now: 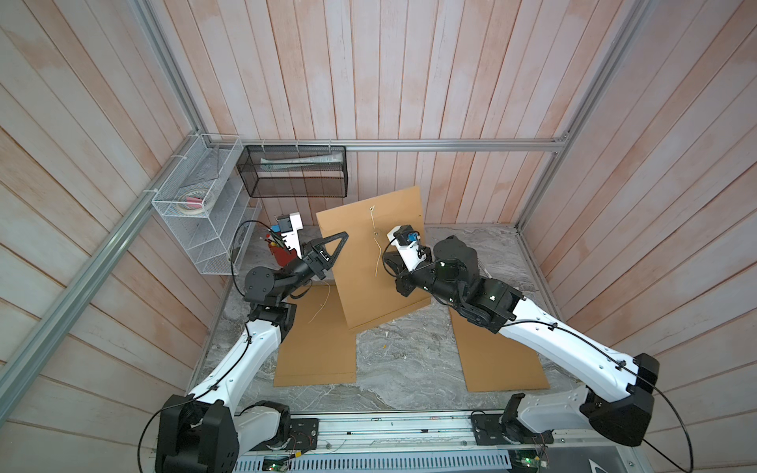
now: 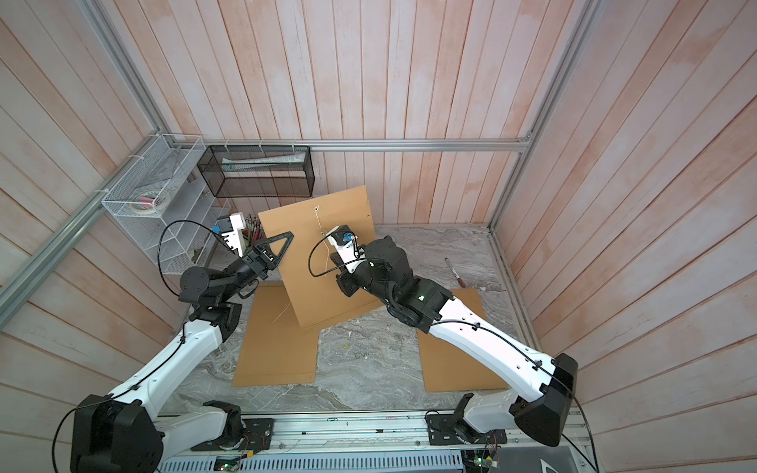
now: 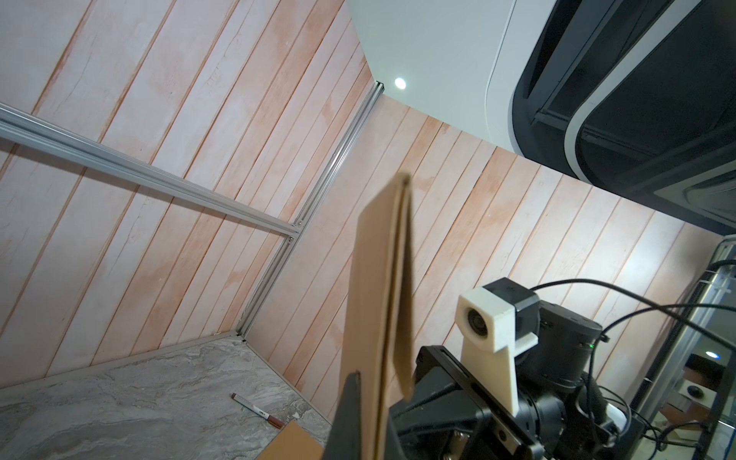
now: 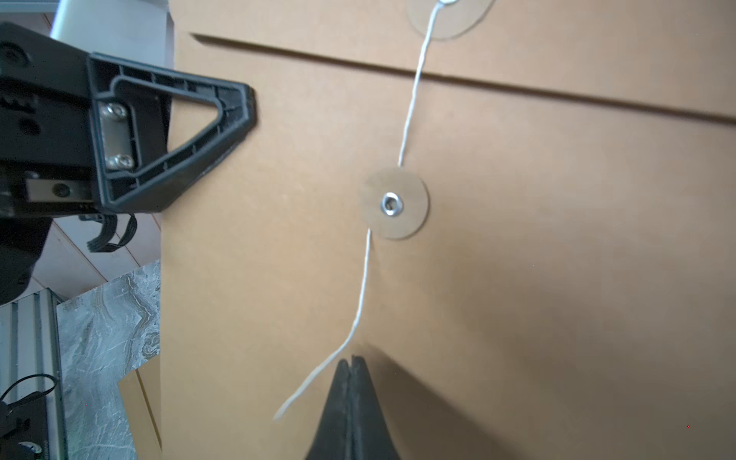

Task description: Open the file bag

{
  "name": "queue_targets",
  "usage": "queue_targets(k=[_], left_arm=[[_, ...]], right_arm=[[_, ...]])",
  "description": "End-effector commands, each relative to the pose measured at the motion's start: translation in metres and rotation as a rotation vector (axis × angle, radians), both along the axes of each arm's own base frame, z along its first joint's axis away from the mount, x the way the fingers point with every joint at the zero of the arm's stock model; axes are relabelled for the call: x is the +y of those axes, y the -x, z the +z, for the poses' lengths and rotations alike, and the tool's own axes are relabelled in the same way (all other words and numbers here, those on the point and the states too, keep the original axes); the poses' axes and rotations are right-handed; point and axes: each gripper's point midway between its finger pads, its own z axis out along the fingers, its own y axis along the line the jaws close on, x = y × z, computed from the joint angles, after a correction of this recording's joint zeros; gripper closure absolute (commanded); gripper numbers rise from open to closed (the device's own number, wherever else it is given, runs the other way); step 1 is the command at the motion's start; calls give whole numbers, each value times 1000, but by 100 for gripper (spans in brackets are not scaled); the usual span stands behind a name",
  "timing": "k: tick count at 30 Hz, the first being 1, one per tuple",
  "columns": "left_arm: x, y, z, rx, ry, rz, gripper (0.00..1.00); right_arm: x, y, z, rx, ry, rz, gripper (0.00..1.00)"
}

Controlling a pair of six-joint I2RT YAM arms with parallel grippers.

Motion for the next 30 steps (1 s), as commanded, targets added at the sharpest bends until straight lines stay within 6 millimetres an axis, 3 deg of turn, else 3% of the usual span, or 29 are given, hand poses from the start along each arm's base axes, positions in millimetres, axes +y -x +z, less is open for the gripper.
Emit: queue_targets(k=[1,9,13,20,24,30], left_arm=[[5,4,8,-35,20,13,100],[5,5,8,-36,17,10,100],[5,5,7,-34,16,9,100],[3,10,10,-72,17,-10,100],[-1,16,17,-117,-2,-42,100],[-7,34,22,-172,-12,-129,100]], right_arm=[[-11,2,4,12,-18,-14,100],[-19,-2,7,9,-26,-32,100],[-14,0,7,23,-45,-2,100],[4,10,-1,95,-113,91,74],[10,12,-11,120,-135,115,68],[16,3,-10,99,-153,113,66]])
